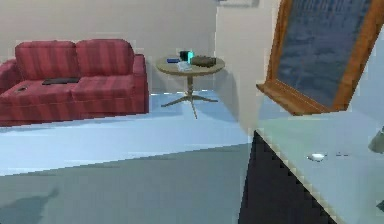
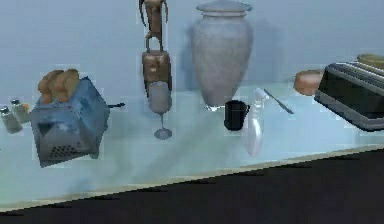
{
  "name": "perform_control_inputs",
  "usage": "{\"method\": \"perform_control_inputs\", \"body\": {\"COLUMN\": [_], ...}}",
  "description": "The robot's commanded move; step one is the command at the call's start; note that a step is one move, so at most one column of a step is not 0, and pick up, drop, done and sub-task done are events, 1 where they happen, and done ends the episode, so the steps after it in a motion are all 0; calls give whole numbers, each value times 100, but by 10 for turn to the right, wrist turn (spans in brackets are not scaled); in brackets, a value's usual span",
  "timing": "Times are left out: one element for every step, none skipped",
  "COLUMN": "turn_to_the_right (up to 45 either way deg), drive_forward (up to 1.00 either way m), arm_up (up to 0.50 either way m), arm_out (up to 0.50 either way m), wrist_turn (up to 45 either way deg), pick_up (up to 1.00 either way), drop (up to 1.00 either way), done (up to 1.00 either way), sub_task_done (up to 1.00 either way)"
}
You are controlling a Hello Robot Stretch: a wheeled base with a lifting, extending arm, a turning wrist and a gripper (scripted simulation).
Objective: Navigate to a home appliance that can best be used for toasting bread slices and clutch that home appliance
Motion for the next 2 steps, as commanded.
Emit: {"method": "perform_control_inputs", "body": {"turn_to_the_right": [-240, 0], "drive_forward": [0, 0], "arm_up": [0, 50], "arm_out": [0, 0], "wrist_turn": [0, 0], "pick_up": [0, 0], "drop": [0, 0], "done": [0, 0], "sub_task_done": [0, 0]}}
